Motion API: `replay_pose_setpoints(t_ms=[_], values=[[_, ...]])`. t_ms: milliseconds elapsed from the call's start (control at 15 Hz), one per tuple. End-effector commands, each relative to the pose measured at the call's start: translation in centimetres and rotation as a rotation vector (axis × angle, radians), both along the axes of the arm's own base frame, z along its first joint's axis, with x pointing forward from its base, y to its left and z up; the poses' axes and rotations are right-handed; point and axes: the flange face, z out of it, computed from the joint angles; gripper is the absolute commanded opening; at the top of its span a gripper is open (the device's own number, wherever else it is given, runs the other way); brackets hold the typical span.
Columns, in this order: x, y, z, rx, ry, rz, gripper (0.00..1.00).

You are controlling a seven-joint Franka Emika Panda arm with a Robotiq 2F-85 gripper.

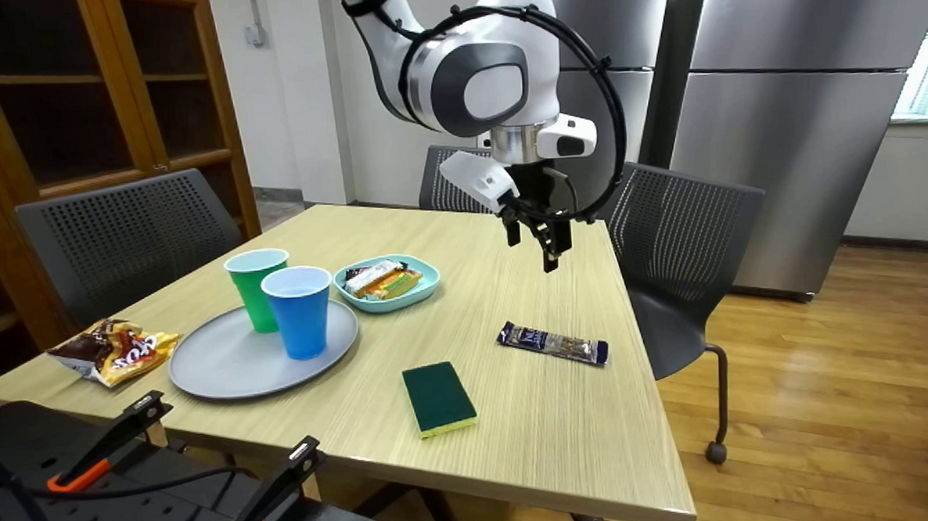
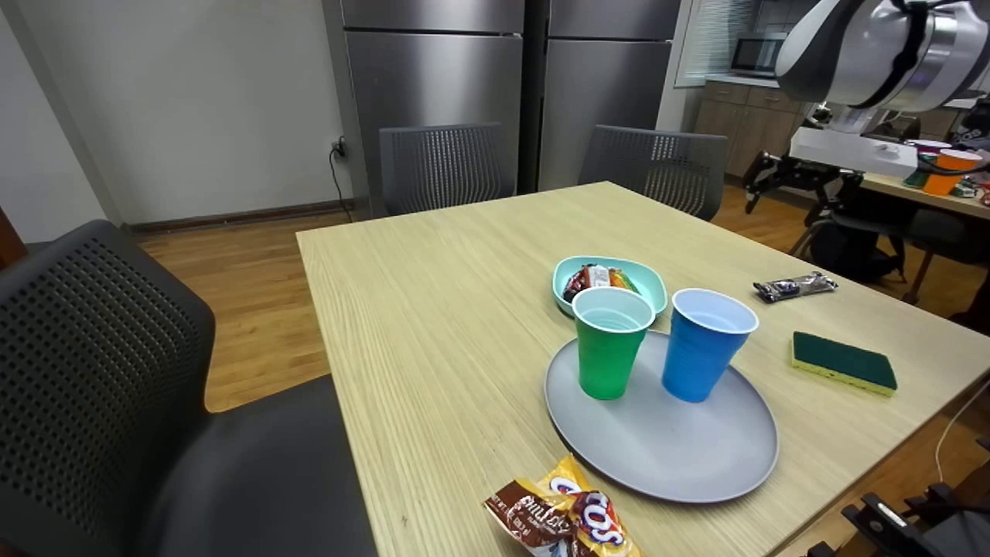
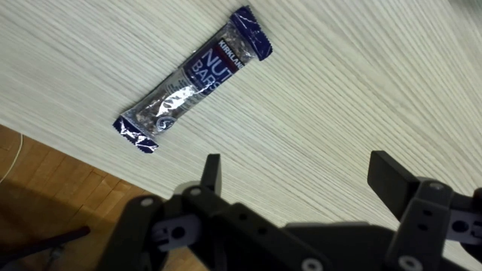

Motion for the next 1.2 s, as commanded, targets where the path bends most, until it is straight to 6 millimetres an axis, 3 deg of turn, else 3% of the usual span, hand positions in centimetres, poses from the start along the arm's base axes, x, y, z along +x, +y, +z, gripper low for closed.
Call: replay_pose_setpoints(t_ms=[0,200,533,1133], values=[[2.7,-0.2,-1.1,0.020,0.032,-0.069,1.00],[3.7,-0.7,-2.3,0.034,0.086,-0.127,1.00],[3.7,-1.8,-3.0,0.052,0.152,-0.189,1.00],[1.2,-2.9,-6.1,0.065,0.175,-0.221,1.00]])
